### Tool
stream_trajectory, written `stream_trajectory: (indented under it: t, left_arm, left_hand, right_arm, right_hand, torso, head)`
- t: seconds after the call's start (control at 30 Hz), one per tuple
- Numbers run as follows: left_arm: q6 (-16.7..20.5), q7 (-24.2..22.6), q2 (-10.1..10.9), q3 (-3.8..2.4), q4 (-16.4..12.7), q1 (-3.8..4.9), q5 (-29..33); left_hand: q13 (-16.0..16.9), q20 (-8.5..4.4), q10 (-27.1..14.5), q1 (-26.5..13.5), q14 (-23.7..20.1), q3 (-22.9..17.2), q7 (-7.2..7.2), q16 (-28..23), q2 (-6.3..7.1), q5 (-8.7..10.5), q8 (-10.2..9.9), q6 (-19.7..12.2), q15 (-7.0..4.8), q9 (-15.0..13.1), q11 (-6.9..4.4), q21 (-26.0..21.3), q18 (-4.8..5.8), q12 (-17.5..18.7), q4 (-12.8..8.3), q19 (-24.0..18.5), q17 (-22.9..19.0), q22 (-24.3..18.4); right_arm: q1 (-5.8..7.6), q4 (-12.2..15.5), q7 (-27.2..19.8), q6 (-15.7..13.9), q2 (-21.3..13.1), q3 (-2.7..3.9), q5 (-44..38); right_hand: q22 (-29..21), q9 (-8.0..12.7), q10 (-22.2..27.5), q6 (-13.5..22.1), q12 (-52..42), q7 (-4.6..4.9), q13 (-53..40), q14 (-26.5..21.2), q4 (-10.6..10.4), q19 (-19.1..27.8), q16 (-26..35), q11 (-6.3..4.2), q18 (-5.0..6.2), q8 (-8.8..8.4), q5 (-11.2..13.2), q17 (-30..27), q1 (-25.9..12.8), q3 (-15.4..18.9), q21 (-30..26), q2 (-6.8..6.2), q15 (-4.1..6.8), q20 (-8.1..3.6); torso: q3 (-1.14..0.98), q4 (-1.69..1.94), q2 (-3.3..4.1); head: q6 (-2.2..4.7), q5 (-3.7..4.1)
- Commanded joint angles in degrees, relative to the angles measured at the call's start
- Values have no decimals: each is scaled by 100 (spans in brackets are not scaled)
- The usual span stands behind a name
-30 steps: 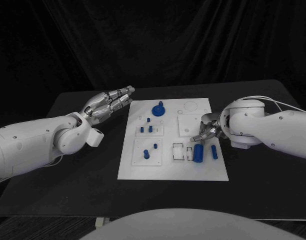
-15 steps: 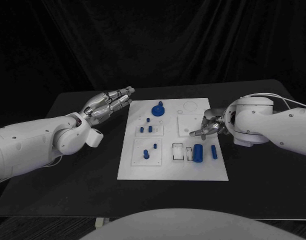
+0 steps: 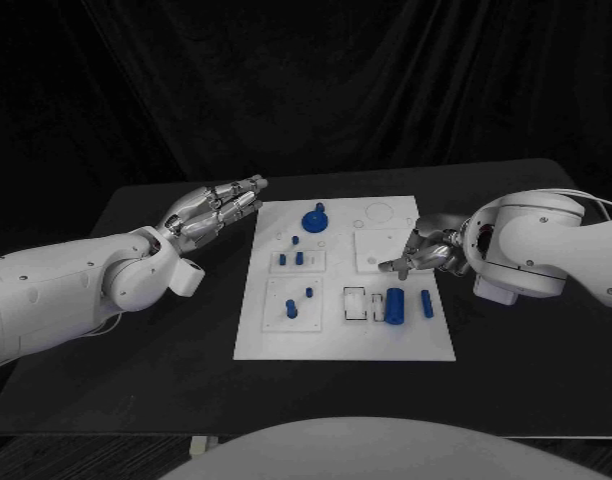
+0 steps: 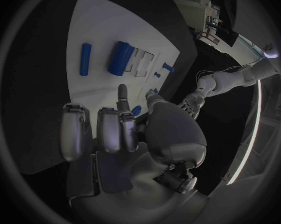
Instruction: Assemble the parts on the task board
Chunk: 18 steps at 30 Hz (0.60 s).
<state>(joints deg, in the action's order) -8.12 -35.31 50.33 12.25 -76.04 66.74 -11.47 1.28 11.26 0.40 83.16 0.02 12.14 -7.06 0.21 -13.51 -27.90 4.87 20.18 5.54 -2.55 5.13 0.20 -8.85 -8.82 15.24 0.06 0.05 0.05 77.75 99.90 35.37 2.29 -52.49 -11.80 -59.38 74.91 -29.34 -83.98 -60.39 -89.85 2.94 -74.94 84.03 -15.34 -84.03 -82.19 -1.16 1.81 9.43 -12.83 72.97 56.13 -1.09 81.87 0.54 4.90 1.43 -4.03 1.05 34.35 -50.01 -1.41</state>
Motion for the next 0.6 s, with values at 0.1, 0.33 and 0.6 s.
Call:
stream_trajectory:
  t: [0.1, 0.33, 0.6]
  left_arm:
    - [-31, -31, -20, -6, -22, -7, 21]
    - [-53, -11, -33, -6, -3, -7, 21]
    - [-85, 7, -41, -6, -1, -7, 21]
  left_hand:
    - [9, 35, 7, 69, -2, -3, 1, -21, -1, -37, 36, 43, 38, -6, 38, -20, -91, -31, -33, -6, -5, -5]
    - [9, 35, 7, 69, -2, -3, 1, -21, -1, -37, 36, 43, 38, -6, 38, -20, -91, -31, -33, -6, -5, -5]
    - [18, 48, 27, 91, -2, -13, -24, -21, -4, -39, 52, 60, 48, -6, 71, -20, -91, -97, -48, -6, -5, -5]
  right_arm:
    - [12, -123, 182, 541, 129, 2, 294]
    - [7, -236, 203, 740, 243, 2, 325]
    - [-11, -376, 229, 1050, 286, 1, 277]
  right_hand:
    - [1267, 45, -602, -210, -15, -56, -1506, 305, -112, -313, -13, -97, 4, 67, 250, -17, -317, 130, 10, 61, 69, -54]
    - [1250, 127, -602, -415, -15, -107, -1506, 281, -134, -292, 42, -134, 16, 66, 413, -139, -720, 253, -41, 263, 100, -85]
    - [1237, 284, -602, -405, -15, -91, -1506, 272, -111, -277, 70, -123, 24, -74, 474, -195, -802, 298, -83, 326, 97, -89]
  torso:
    - [12, 4, -3]
    - [33, -9, -43]
    - [25, -5, -18]
  head:
    - [1, -9]
    - [1, -14]
    - [1, -7]
